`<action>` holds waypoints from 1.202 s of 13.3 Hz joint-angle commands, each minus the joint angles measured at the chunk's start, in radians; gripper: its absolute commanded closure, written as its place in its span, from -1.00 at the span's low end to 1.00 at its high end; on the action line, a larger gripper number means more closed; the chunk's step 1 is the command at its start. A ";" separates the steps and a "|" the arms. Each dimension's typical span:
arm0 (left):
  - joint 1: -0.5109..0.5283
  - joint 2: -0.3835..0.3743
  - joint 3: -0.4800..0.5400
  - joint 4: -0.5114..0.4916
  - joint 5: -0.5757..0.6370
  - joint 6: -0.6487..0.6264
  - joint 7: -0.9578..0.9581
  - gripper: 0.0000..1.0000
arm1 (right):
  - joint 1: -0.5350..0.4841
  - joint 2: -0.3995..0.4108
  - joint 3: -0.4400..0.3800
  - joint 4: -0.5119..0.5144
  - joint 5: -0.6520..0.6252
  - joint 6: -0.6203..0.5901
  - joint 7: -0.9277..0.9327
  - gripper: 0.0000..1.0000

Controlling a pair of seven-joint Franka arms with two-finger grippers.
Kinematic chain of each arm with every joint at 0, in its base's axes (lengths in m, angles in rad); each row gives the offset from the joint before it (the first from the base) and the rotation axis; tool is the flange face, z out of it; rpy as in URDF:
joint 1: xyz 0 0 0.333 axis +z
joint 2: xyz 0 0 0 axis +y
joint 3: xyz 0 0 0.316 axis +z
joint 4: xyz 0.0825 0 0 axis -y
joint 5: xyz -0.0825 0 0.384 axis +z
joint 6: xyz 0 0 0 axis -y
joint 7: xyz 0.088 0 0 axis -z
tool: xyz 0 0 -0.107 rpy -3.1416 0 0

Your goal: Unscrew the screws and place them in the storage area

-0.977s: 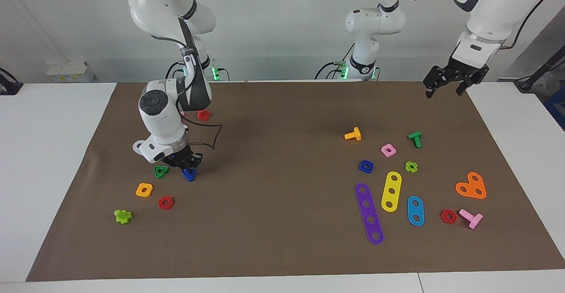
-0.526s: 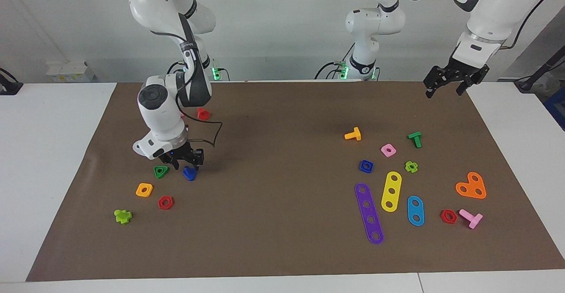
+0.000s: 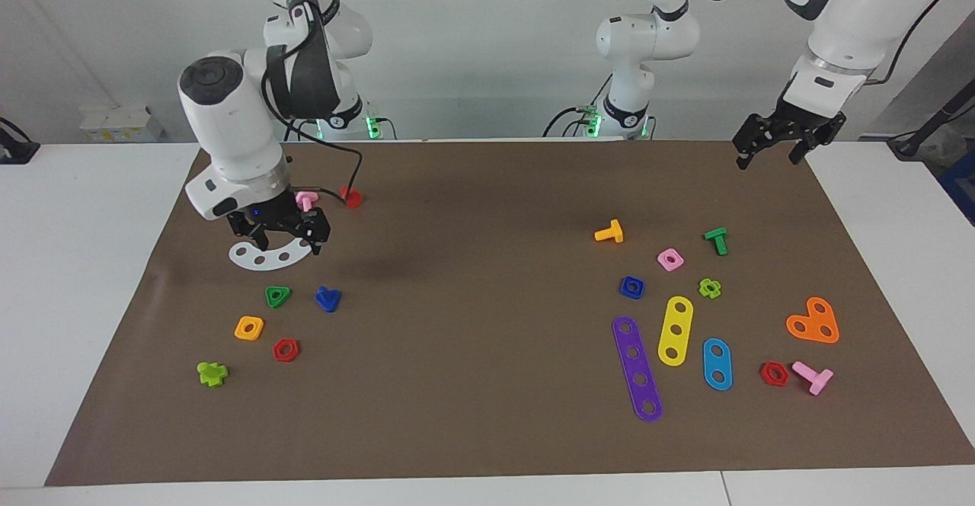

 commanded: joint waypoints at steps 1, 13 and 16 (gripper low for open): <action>0.003 -0.021 0.003 -0.019 0.011 0.002 0.000 -1.00 | -0.010 -0.017 0.010 0.092 0.016 -0.103 0.009 -0.94; 0.007 -0.022 0.013 -0.019 0.011 -0.006 0.002 -1.00 | -0.001 -0.160 0.029 0.121 0.019 -0.344 0.000 -0.99; 0.006 -0.013 0.013 -0.004 0.015 0.012 0.012 -1.00 | -0.007 -0.161 0.029 0.117 0.041 -0.344 -0.014 -0.99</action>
